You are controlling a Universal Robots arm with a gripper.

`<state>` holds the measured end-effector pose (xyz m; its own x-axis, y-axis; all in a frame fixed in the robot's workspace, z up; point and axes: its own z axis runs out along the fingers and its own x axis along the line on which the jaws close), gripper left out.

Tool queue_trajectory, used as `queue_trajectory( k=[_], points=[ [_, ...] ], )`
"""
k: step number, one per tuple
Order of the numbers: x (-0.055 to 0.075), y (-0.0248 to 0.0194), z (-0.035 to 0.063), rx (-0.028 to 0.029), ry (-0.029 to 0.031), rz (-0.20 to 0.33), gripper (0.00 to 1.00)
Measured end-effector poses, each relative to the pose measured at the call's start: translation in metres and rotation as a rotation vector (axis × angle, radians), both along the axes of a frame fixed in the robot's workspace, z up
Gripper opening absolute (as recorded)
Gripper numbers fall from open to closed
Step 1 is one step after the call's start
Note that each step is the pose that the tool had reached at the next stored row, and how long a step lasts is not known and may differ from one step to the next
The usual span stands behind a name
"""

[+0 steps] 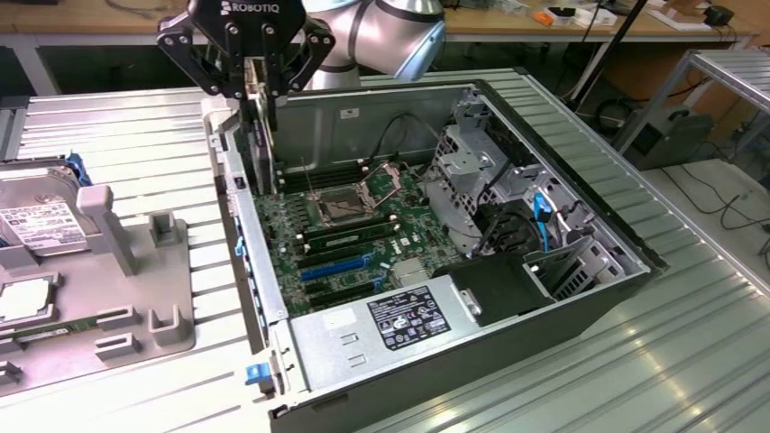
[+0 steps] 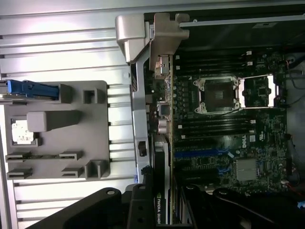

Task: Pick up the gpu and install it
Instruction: 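Pick up the gpu and move the gpu toward the slot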

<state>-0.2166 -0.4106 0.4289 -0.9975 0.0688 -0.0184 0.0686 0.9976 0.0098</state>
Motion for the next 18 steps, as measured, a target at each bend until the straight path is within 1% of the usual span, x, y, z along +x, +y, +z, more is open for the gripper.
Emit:
queue_trajectory(
  k=[5,9,17,18],
  points=[
    [0.01,0.0,0.0,0.0,0.0003,0.0,0.27],
    [0.021,0.0,0.0,0.0,0.0006,0.0,0.27],
    [0.037,0.0,0.0,0.0,0.0009,0.0,0.27],
    [0.041,0.0,0.0,0.0,0.0009,0.0,0.27]
  ],
)
